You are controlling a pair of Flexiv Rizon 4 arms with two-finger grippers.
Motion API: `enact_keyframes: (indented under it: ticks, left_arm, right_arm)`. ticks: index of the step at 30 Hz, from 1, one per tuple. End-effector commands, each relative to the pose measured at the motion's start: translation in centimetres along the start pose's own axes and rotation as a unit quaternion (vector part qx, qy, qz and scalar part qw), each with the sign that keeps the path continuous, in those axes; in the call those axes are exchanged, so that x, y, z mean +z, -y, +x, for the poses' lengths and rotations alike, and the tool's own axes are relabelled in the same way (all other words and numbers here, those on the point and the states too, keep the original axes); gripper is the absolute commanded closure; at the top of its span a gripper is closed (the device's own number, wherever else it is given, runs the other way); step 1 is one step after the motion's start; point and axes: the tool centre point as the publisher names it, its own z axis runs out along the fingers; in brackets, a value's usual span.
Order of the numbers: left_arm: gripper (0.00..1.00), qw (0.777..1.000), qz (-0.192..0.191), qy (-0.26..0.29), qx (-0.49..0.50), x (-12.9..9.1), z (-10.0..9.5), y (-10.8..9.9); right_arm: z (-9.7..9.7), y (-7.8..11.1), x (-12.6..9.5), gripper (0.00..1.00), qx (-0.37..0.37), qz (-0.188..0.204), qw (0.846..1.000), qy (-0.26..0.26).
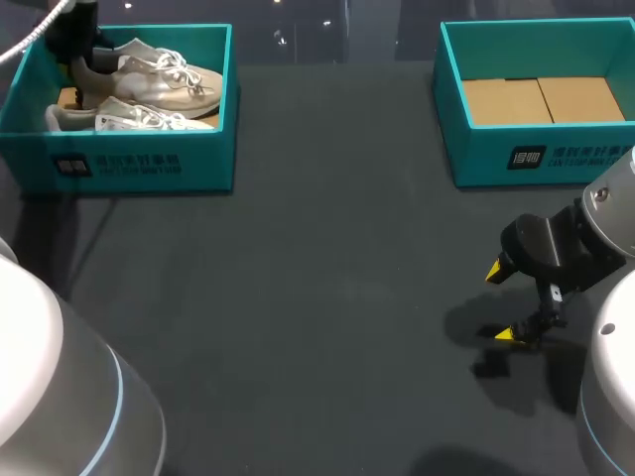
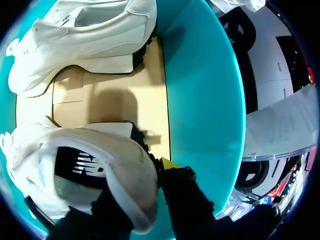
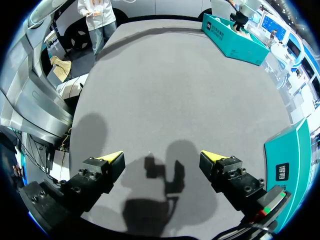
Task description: Take the shoe out of the shoebox, open the shoe tongue, remove and reinsert the insole, then place the shoe into the shoebox
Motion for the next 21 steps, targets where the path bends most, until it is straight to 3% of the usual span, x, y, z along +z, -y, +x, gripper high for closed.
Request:
enact_keyframes:
  ticks: [1, 7, 9, 13, 18, 21]
  left_arm:
    - [0.73, 1.000, 0.001, 0.002, 0.001, 0.1, -0.1, -0.1]
    - [0.51, 1.000, -0.001, 0.007, 0.001, 0.0, 0.0, 0.0]
    - [0.34, 1.000, -0.002, 0.010, -0.001, -0.1, 0.1, -0.1]
    - [0.16, 1.000, -0.004, 0.021, -0.005, -0.9, 0.5, 0.0]
    - [0.03, 1.000, -0.006, 0.029, -0.007, -1.7, 0.5, 0.1]
    - [0.01, 0.999, -0.004, 0.034, -0.010, -2.0, 0.5, 0.0]
  right_arm:
    - [0.2, 0.0, 0.0, 0.00, 0.000, 0.001, 1.000, 0.002]
    - [0.2, 0.0, 0.0, 0.00, 0.000, 0.001, 1.000, 0.002]
    - [0.2, 0.0, 0.0, 0.00, 0.000, 0.001, 1.000, 0.002]
    - [0.2, 0.0, 0.0, 0.00, 0.000, 0.001, 1.000, 0.002]
    - [0.2, 0.0, 0.0, 0.00, 0.000, 0.001, 1.000, 0.002]
    - [0.2, 0.0, 0.0, 0.00, 0.000, 0.001, 1.000, 0.002]
